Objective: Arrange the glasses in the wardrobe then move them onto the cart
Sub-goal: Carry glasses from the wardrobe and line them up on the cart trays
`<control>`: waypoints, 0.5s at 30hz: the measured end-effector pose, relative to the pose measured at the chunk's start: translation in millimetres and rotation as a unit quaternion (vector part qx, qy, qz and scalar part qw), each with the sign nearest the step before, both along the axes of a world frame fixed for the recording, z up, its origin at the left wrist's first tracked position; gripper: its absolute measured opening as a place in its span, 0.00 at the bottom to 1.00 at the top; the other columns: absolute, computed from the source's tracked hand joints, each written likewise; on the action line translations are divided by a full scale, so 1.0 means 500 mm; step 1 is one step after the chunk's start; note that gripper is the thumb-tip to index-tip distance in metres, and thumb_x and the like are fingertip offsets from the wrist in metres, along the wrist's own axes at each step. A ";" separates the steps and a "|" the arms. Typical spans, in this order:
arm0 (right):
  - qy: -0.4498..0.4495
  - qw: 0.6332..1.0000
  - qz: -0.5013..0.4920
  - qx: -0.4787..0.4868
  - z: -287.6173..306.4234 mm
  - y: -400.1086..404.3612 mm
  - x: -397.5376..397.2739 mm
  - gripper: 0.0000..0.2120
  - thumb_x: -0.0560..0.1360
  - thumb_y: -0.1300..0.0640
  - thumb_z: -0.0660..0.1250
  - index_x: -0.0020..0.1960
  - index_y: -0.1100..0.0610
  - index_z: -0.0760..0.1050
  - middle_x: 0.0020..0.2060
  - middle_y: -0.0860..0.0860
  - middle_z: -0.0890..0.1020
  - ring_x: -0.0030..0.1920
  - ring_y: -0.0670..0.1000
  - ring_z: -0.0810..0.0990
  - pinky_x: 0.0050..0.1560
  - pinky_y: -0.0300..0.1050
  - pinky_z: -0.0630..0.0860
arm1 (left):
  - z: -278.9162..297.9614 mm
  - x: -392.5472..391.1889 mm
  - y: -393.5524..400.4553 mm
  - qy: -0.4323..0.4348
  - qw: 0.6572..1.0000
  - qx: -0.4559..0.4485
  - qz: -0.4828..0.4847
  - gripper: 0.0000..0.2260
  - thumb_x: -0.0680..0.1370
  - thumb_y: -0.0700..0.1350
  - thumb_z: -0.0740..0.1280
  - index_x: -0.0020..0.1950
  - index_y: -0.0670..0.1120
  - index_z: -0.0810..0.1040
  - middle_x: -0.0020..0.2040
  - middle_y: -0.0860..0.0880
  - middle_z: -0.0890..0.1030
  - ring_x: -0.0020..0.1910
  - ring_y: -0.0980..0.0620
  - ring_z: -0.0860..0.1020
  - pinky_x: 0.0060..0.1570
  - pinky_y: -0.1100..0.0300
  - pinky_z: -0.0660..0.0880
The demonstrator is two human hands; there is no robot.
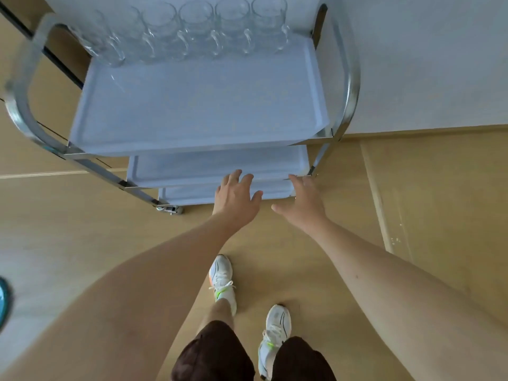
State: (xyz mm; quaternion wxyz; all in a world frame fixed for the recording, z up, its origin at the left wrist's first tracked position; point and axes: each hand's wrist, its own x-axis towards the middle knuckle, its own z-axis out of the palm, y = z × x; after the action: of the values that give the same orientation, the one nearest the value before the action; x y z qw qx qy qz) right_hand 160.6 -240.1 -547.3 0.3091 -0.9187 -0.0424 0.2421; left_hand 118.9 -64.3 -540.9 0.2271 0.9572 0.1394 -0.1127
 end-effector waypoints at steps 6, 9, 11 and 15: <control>-0.027 0.998 -0.049 0.042 0.226 -0.117 -0.060 0.42 0.72 0.46 0.74 0.80 0.48 0.57 0.77 0.51 0.60 0.77 0.53 0.59 0.67 0.46 0.63 | 0.222 -0.004 -0.101 -0.033 0.999 0.009 -0.037 0.25 0.82 0.55 0.63 0.77 0.47 0.67 0.78 0.43 0.64 0.77 0.42 0.60 0.73 0.44 0.63; -0.059 0.991 -0.091 0.081 0.328 -0.180 -0.051 0.42 0.72 0.49 0.75 0.80 0.48 0.59 0.75 0.51 0.62 0.77 0.53 0.60 0.66 0.45 0.63 | 0.321 0.033 -0.170 -0.074 0.994 0.022 -0.083 0.25 0.82 0.55 0.63 0.77 0.47 0.66 0.78 0.43 0.64 0.77 0.41 0.61 0.73 0.44 0.63; -0.088 0.986 -0.113 0.081 0.392 -0.225 -0.040 0.43 0.73 0.48 0.75 0.81 0.49 0.57 0.77 0.50 0.61 0.77 0.53 0.59 0.71 0.49 0.63 | 0.381 0.062 -0.225 -0.103 0.987 0.020 -0.118 0.25 0.82 0.55 0.63 0.77 0.48 0.67 0.78 0.42 0.64 0.77 0.41 0.60 0.73 0.43 0.62; -0.150 0.974 -0.161 0.053 0.497 -0.326 -0.018 0.42 0.74 0.46 0.74 0.81 0.49 0.56 0.79 0.51 0.60 0.78 0.54 0.58 0.75 0.53 0.63 | 0.489 0.126 -0.341 -0.156 0.969 0.020 -0.190 0.26 0.81 0.55 0.64 0.77 0.48 0.66 0.78 0.43 0.65 0.76 0.41 0.62 0.72 0.44 0.62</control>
State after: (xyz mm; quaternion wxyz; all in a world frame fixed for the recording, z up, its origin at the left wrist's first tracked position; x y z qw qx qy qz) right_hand 151.8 -402.9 -298.6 0.3828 -0.9215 0.0471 0.0459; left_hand 181.9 -235.0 -296.7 0.2014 0.9762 -0.0800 -0.0001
